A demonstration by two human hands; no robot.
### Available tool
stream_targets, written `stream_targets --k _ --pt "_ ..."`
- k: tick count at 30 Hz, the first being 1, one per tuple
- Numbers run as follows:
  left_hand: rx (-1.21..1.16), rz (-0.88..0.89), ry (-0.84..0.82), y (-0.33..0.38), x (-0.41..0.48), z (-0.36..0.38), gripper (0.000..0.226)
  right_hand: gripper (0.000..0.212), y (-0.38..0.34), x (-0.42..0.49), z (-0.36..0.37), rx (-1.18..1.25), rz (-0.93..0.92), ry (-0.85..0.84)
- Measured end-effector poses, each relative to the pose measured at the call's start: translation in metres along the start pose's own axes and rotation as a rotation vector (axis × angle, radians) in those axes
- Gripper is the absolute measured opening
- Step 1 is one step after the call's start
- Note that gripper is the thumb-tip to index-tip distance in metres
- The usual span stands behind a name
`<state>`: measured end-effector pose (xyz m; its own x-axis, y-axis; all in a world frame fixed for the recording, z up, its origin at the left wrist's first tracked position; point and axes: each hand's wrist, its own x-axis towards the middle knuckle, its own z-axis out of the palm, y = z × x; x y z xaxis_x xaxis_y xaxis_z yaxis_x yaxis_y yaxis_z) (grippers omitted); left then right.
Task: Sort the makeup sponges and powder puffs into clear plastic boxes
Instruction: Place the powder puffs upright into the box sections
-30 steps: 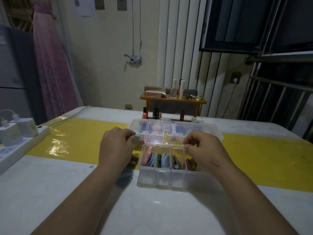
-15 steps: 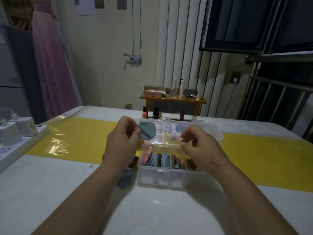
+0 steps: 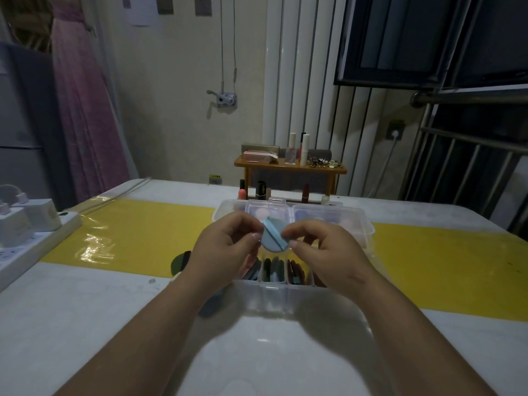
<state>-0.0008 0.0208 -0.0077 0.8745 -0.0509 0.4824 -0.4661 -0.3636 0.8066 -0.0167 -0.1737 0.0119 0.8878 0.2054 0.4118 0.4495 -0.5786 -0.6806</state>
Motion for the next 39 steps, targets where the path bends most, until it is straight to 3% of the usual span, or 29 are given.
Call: stream_targets --k 6,10,19,26,34,39 --pt "0.020 -0.020 0.004 -0.001 -0.001 -0.001 0.024 0.018 0.008 0.003 -0.015 0.070 0.055 0.262" --pt "0.021 -0.003 0.023 -0.002 -0.001 -0.002 0.026 0.016 0.013 0.003 -0.021 -0.034 0.136 0.322" --pt "0.020 0.033 0.068 -0.007 0.002 -0.003 0.029 0.020 0.018 0.002 -0.018 -0.157 0.253 -0.028" --pt "0.050 0.021 0.112 -0.008 0.003 -0.007 0.036 0.019 0.017 0.003 -0.020 -0.172 0.216 0.054" --pt "0.077 -0.022 0.155 -0.010 0.005 -0.009 0.040 0.019 0.016 0.002 -0.017 -0.327 0.297 -0.129" --pt "0.057 -0.103 0.233 -0.014 0.010 -0.018 0.034 0.020 0.014 0.002 -0.017 -0.373 0.318 -0.142"
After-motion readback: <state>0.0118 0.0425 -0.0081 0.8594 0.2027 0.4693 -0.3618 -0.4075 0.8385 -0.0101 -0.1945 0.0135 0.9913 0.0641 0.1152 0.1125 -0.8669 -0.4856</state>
